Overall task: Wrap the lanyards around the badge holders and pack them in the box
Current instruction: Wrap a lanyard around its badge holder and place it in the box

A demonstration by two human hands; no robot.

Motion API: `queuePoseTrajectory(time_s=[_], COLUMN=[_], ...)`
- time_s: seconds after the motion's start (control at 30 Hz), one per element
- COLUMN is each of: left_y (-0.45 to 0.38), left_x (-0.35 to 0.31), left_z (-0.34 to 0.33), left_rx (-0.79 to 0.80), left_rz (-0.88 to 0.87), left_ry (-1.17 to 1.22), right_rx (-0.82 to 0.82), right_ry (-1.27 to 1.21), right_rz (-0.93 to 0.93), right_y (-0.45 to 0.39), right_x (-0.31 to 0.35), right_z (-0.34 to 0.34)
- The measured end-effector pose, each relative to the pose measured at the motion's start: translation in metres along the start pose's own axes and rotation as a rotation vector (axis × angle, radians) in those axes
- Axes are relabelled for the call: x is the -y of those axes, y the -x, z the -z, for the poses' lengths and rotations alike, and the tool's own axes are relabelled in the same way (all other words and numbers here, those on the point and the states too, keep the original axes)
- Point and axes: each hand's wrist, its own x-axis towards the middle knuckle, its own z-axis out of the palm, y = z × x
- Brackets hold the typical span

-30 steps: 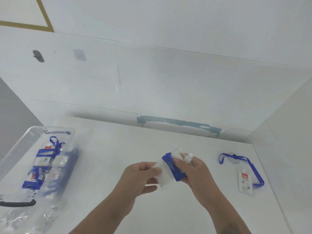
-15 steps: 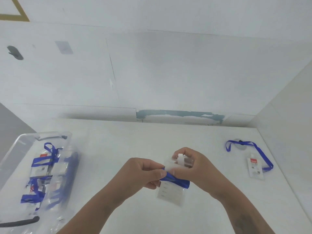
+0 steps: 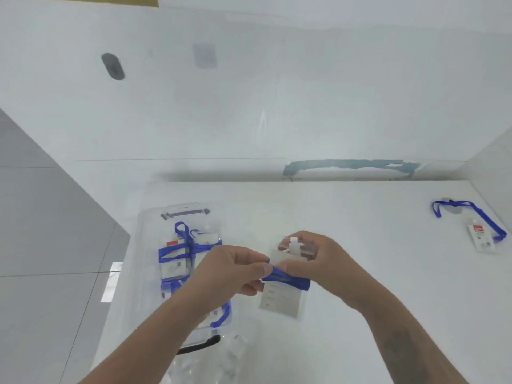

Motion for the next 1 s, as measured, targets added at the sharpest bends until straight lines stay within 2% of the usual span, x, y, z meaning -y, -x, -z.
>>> queuePoseTrajectory(time_s=[0.1, 0.33, 0.6, 0.7, 0.83, 0.93, 1.0], left_y=[0.011, 0.011, 0.005, 0.0, -0.007, -0.014, -0.015], left_x=[0.018, 0.044, 0.068, 0.077, 0.086, 0.087, 0.086], left_z=[0.042, 0.094, 0.109, 0.11, 0.118, 0.131, 0.137], left_rx=[-0.027, -0.172, -0.317, -0.374, -0.437, -0.407, -0.358], left_rz=[0.008, 0.035, 0.102, 0.145, 0.156, 0.17, 0.184], left_ry=[0.021, 0.098, 0.135, 0.1, -0.056, -0.179, -0.171], right_rx=[-0.004, -0.119, -0.09, -0.079, -0.152, -0.18, -0.183], right_ry=[-0.044, -0.104, -0.108, -0.026, 0.053, 0.029, 0.013], right_rz=[-0.023, -0.043, -0.086, -0.105, -0.098, -0.107, -0.129], right_y=[-0.007, -0.022, -0.036, -0.044, -0.059, -0.066, -0.067], right_x=[0.011, 0.011, 0.004, -0.001, -0.008, -0.012, -0.012], right_z=[-0.044, -0.092, -0.13, -0.145, -0.172, -0.184, -0.185])
